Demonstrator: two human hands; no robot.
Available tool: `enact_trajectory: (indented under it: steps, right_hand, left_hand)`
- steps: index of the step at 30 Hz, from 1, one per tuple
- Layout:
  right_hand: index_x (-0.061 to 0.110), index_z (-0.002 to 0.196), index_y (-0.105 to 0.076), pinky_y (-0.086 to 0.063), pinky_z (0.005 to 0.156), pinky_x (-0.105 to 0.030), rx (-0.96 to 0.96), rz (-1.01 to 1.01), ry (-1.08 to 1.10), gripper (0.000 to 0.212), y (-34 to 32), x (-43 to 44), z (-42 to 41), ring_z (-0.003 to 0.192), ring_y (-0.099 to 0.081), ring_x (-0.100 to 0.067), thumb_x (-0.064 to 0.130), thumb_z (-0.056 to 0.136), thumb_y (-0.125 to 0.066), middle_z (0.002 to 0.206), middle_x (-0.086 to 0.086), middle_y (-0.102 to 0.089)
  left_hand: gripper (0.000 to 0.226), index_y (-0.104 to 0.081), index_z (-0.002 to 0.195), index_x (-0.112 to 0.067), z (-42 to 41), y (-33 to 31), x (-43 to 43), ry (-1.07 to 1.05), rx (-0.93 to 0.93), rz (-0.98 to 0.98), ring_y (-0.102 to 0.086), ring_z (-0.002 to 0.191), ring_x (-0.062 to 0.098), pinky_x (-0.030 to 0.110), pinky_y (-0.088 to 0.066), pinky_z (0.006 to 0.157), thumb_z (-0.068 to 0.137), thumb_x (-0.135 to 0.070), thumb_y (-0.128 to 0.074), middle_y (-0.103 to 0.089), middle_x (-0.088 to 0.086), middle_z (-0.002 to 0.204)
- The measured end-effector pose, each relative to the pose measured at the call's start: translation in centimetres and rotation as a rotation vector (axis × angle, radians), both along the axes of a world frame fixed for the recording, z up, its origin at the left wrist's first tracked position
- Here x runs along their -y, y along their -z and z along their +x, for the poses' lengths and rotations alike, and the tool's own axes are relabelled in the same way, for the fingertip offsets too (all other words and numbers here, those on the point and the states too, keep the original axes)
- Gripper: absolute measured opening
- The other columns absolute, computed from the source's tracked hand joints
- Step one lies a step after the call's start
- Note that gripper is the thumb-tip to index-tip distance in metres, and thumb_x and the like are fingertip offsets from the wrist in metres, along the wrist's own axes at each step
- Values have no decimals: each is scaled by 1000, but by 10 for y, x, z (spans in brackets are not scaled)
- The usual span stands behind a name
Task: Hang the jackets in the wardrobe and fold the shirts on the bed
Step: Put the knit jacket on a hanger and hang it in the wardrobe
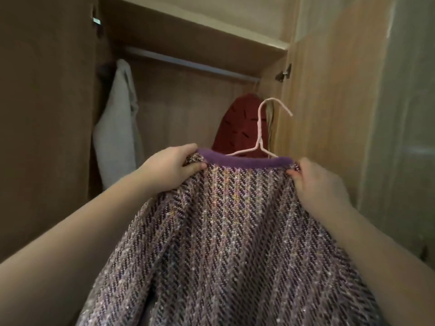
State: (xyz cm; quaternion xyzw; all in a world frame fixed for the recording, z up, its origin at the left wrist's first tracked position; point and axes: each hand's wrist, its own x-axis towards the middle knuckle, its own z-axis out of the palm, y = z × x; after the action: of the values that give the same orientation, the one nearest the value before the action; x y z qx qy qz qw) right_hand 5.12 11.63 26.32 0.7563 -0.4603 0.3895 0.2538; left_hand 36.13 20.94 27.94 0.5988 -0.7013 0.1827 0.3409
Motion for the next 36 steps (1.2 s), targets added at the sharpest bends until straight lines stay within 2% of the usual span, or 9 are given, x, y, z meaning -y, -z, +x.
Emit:
enact_trajectory:
  steps: [4,7,11,16,20,24,29,32,36]
  right_hand:
    - [15,102,-51,-40,63,-38,44,53,-124,20,16,48,54,79,-58,-31,34,100,-44,86,-3,-56]
    - [15,98,-51,-36,60,-36,60,60,-184,16,24,86,85,75,-56,-31,30,99,-48,80,-1,-53]
    - [12,93,-53,-39,62,-40,36,-2,-315,9,24,142,120,77,-54,-31,20,96,-55,82,-4,-55]
    - [16,113,-59,-45,73,-46,23,-56,-246,22,15,230,153,94,-54,-35,27,95,-55,105,-8,-59]
    - [17,114,-60,-47,86,-43,224,-22,-396,25,-1,271,179,101,-52,-29,18,90,-61,110,-6,-56]
    - [25,90,-60,-44,66,-26,403,325,-834,10,-18,286,209,74,-59,-8,18,96,-55,84,7,-63]
    - [6,96,-63,-43,51,-29,479,820,-1311,22,-46,294,228,62,-59,-19,16,103,-45,75,-6,-62]
    - [6,94,-62,-46,52,-28,501,941,-1375,32,-65,302,234,59,-58,-19,29,104,-43,72,-8,-62]
    - [13,84,-69,-48,51,-25,430,1025,-1203,51,-95,323,240,55,-59,-15,56,95,-46,72,-7,-66]
  left_hand:
    - [21,-55,104,-29,44,-9,41,38,123,165,-61,92,14,37,-49,80,95,-48,-57,-63,-10,96]
    - [24,-57,113,-33,59,-20,72,195,46,412,-61,98,8,29,-47,88,95,-49,-56,-65,-11,102]
    - [26,-64,88,-29,64,-27,128,331,-81,551,-54,69,4,22,-40,67,100,-47,-50,-60,-13,77]
    - [23,-66,87,-11,65,-20,186,347,-579,527,-52,55,8,19,-40,53,102,-24,-54,-60,3,69]
    - [20,-63,87,-6,60,-27,223,214,-1016,411,-61,51,12,20,-48,48,101,-16,-53,-65,5,63]
    - [24,-61,88,5,61,-53,250,293,-1419,312,-62,69,26,37,-52,65,99,-6,-43,-67,16,73]
    - [26,-55,77,1,62,-76,295,306,-1503,104,-55,64,30,35,-46,58,96,-5,-39,-60,15,61]
    - [25,-56,80,0,65,-79,326,357,-1611,80,-60,65,31,36,-55,61,95,-13,-41,-60,17,74]
    - [25,-58,89,-1,85,-75,375,554,-1606,27,-59,90,32,46,-51,92,97,-20,-43,-58,22,93]
